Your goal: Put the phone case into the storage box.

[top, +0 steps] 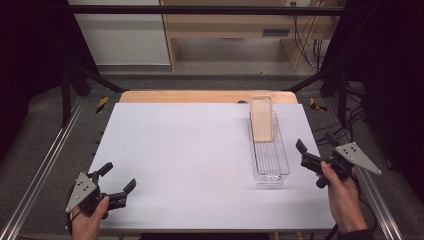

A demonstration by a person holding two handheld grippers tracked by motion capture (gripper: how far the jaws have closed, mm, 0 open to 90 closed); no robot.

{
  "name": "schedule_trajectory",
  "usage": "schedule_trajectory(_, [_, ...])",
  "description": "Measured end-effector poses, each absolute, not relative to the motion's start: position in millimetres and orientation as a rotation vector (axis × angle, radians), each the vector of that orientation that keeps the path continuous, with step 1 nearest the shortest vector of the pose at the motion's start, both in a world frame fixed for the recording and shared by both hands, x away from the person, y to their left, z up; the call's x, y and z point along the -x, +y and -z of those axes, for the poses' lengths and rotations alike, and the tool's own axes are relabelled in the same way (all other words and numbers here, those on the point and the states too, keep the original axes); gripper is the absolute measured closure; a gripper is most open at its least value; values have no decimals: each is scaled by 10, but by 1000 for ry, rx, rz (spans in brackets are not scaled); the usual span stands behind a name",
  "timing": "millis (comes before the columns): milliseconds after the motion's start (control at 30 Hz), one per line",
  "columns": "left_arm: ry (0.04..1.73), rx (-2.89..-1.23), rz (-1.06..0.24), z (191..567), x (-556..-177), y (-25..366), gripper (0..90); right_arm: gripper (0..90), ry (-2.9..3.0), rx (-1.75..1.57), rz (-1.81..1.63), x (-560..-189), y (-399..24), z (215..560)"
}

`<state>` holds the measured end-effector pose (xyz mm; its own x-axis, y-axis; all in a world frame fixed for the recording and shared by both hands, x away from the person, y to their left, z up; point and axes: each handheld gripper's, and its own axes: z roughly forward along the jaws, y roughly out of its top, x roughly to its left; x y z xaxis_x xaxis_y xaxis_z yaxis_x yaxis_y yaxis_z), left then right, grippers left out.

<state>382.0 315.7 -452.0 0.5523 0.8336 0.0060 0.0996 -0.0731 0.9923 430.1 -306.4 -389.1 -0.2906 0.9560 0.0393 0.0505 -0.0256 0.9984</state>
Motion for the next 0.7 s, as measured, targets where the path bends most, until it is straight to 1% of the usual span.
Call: schedule_trajectory(700, [809, -1551, -735, 4514, -3814, 3142, 14, 35, 1465, -1062, -1436, -4097, -3067, 4151])
